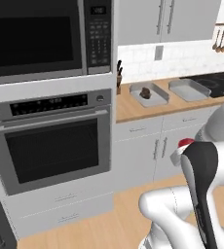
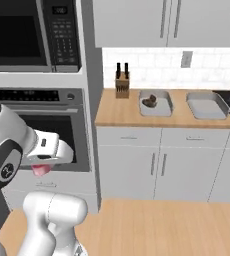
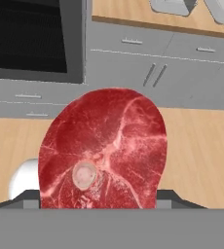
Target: Place one sweet potato and one steak in each tupperware on the nearby counter, to pack two identical lunches.
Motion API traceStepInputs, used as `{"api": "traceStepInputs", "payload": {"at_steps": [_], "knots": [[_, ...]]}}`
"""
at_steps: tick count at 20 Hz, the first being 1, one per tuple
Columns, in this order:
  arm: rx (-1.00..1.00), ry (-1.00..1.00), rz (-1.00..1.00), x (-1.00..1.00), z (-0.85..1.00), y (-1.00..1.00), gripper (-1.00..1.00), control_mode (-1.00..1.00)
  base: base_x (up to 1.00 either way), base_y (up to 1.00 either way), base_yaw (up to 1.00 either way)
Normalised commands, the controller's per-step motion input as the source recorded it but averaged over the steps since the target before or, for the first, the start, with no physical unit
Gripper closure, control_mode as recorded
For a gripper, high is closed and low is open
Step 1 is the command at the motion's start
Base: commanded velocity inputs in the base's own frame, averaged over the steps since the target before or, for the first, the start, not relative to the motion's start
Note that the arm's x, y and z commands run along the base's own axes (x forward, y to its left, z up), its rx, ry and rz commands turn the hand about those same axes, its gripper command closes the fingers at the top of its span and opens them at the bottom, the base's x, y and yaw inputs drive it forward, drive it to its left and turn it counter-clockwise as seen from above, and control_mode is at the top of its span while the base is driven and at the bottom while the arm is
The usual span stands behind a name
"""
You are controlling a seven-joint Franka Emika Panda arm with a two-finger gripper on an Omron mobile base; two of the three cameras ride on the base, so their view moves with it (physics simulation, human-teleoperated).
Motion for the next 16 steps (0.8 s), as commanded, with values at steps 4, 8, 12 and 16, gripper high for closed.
{"api": "traceStepInputs", "payload": {"at_steps": [4, 8, 12, 16], "knots": [[0.0, 0.0, 0.0, 0.0, 0.0, 0.0, 1.0, 1.0, 0.91, -1.0, -0.02], [0.0, 0.0, 0.0, 0.0, 0.0, 0.0, 1.0, 1.0, 0.52, -1.0, -0.2], [0.0, 0.0, 0.0, 0.0, 0.0, 0.0, 1.0, 1.0, 0.57, -1.0, -0.31], [0.0, 0.0, 0.0, 0.0, 0.0, 0.0, 1.0, 1.0, 0.66, -1.0, -0.31]]}}
